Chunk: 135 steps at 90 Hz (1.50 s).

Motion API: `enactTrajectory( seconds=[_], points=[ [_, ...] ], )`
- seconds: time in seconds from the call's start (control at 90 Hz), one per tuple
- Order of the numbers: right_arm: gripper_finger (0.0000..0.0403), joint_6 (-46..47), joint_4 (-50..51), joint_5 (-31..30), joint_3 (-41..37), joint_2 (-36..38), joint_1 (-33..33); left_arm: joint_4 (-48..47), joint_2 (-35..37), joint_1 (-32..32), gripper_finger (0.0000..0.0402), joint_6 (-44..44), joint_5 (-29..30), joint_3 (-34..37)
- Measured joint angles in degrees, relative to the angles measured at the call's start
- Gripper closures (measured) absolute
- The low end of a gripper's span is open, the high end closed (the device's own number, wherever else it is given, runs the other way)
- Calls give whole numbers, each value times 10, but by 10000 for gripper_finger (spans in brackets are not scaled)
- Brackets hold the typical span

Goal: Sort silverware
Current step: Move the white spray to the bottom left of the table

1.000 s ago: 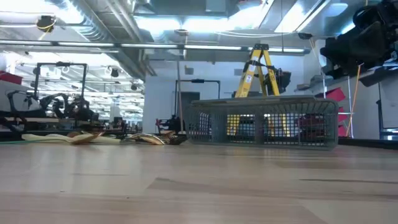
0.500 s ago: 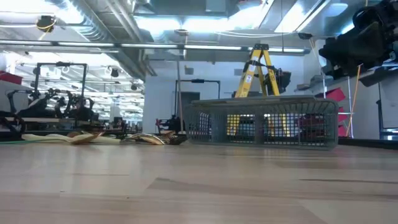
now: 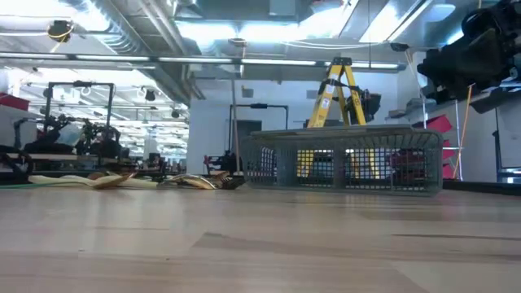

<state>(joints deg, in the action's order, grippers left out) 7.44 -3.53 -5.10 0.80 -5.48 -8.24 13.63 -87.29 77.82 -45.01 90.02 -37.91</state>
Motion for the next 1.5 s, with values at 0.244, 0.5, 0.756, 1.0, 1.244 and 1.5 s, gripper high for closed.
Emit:
enactTrajectory(
  seconds=[0.244, 0.5, 0.756, 1.0, 1.244, 1.5],
  points=[
    [350, 0, 0, 0, 0, 0, 0, 1, 0, 0, 214, -6, 0, 0],
    [350, 0, 0, -1, 0, 0, 0, 1, 0, 0, 173, -27, 2, 0],
    [350, 0, -3, -1, 0, 0, 0, 10, 8, 4, 123, -30, 1, 0],
    [350, 0, -6, -1, 0, 0, 0, 11, 57, 21, 116, 32, -3, -9],
    [350, 0, -11, -1, 0, 0, 0, 12, 103, 36, 116, 40, -18, -15],
    [350, 0, -11, 0, 0, 0, 0, 3, 119, 39, 116, 17, -34, -15]
  ],
)
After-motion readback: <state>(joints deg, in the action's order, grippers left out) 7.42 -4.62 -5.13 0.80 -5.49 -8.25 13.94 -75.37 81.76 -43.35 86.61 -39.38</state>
